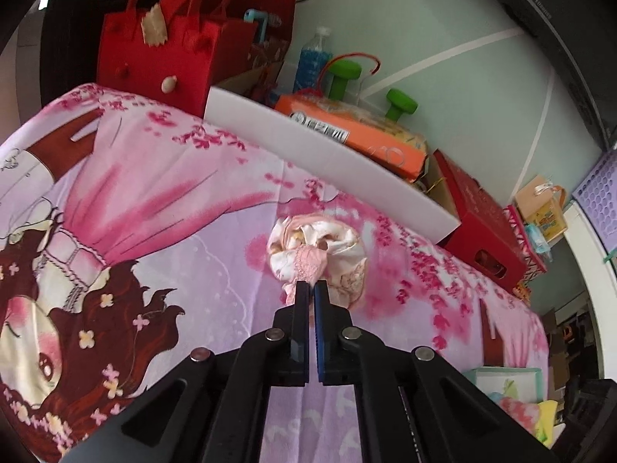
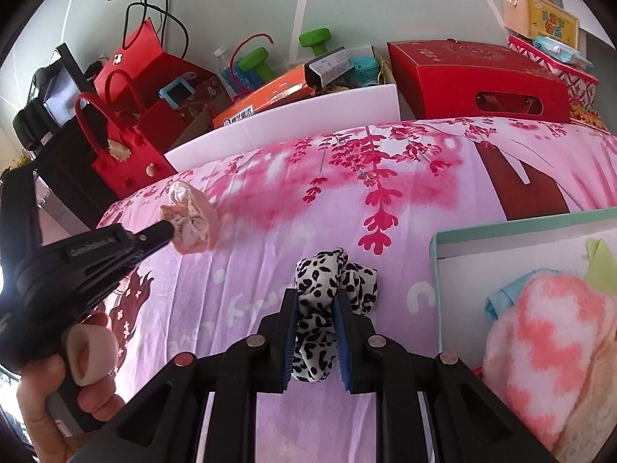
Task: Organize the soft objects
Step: 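Grasp the pink satin scrunchie with the left tool while the right tool grasps the leopard scrunchie, then carry both scrunchies over the tray with both tools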
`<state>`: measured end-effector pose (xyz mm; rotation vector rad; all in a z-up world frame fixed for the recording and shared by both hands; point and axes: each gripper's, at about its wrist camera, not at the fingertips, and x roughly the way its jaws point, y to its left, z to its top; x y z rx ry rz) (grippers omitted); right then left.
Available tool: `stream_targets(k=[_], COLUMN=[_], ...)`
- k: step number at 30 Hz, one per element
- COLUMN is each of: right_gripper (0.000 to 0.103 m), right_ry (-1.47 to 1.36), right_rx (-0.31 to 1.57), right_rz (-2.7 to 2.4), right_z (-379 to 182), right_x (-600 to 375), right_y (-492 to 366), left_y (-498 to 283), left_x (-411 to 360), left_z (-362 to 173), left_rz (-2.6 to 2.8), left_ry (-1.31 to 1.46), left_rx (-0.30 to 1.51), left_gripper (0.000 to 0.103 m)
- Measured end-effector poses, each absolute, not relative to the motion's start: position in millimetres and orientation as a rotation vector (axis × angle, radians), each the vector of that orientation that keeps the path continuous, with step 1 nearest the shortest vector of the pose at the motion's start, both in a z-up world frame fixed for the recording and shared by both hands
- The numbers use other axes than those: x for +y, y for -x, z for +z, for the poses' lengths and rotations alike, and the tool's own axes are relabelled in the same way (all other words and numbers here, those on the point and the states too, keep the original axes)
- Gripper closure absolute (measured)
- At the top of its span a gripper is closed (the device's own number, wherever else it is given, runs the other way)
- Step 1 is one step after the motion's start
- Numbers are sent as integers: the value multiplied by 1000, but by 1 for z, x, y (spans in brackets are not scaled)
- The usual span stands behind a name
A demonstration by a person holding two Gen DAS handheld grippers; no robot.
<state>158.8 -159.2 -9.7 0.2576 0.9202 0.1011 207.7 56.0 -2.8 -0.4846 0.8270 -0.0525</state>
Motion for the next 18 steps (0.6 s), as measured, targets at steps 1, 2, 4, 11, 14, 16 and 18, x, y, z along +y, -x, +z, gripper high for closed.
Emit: stream_targets(k=[1,2,4,11,14,16,18], right_gripper=[83,83,83,83,83,83,83], right_ry=[-259,-260,-265,-297,-313,-319,-320], right_rx=[918,915,909,875,862,859,856], right_rz=[101,103,105,114,112,110,104], right_z=[-8,-6,-2,19,27,29,31], right_x=[-159,-159,-160,-167,-172,-175,-179], right_y=[-157,-156,-152,-128,-115,-108,-105], left_y=[-203,-199,-191,-150,-149,-151,-156], left_x=[56,56,55,46,46,46,45], left_z=[2,7,16,50,51,50,47], left_rz=[-54,-54,-55,-78,-68,-73,-83], left_ry=[488,488,486,468,444,435,428], left_rx=[819,809,794,724,737,748,763], left_gripper=[101,101,102,102,102,102,102])
